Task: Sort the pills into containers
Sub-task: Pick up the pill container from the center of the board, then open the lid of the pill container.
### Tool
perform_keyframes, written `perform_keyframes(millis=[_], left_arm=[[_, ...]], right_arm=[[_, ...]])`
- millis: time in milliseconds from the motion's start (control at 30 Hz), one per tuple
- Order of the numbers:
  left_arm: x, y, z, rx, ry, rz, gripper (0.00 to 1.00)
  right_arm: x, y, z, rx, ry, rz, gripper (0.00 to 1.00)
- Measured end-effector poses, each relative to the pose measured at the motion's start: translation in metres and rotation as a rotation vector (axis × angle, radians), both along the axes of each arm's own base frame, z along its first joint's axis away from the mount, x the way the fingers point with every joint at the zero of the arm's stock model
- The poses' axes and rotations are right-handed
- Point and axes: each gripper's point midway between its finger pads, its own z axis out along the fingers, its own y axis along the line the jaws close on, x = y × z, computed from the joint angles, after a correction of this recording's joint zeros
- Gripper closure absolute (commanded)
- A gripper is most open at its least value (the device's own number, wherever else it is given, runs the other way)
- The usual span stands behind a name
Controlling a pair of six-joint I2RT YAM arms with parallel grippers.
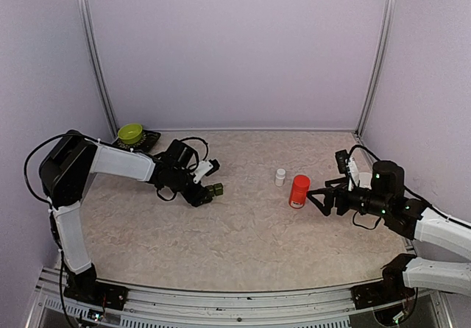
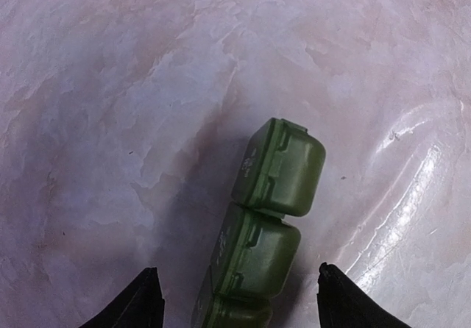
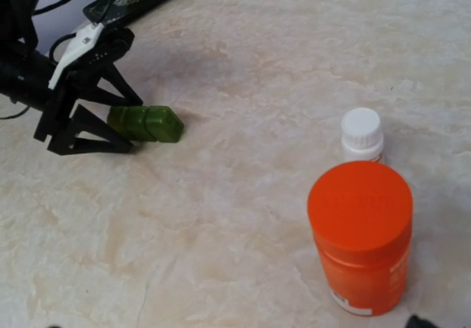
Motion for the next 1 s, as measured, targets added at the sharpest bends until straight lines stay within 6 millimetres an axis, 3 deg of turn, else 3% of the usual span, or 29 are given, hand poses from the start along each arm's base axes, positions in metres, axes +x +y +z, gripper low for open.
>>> perform_keyframes(millis=[300,433,700,900,1000], left_arm=[[-0.002,-0.001,-0.01,0.054,-0.004,0.008,0.59],[-0.004,-0.005,-0.011,0.066,-0.013,0.002,0.79],[-0.015,-0.019,-0.01,0.107,-0.077,-0.022,0.88],[-0.053,-0.042,-0.004,0.172,-0.185,-0.081,0.88],[-0.075,-0.056,0.012,0.191,-0.275,-0.108,0.88]], right_arm=[[-0.002,0.0,0.002,0.003,-0.002,0.002,0.0],[-0.001,0.0,0.005,0.005,-0.004,0.002,0.0],[-0.001,0.003,0.013,0.024,0.008,0.012,0.0],[-0.008,0.012,0.035,0.074,0.037,0.061,0.0],[-0.014,0.021,0.04,0.102,0.097,0.112,0.0]])
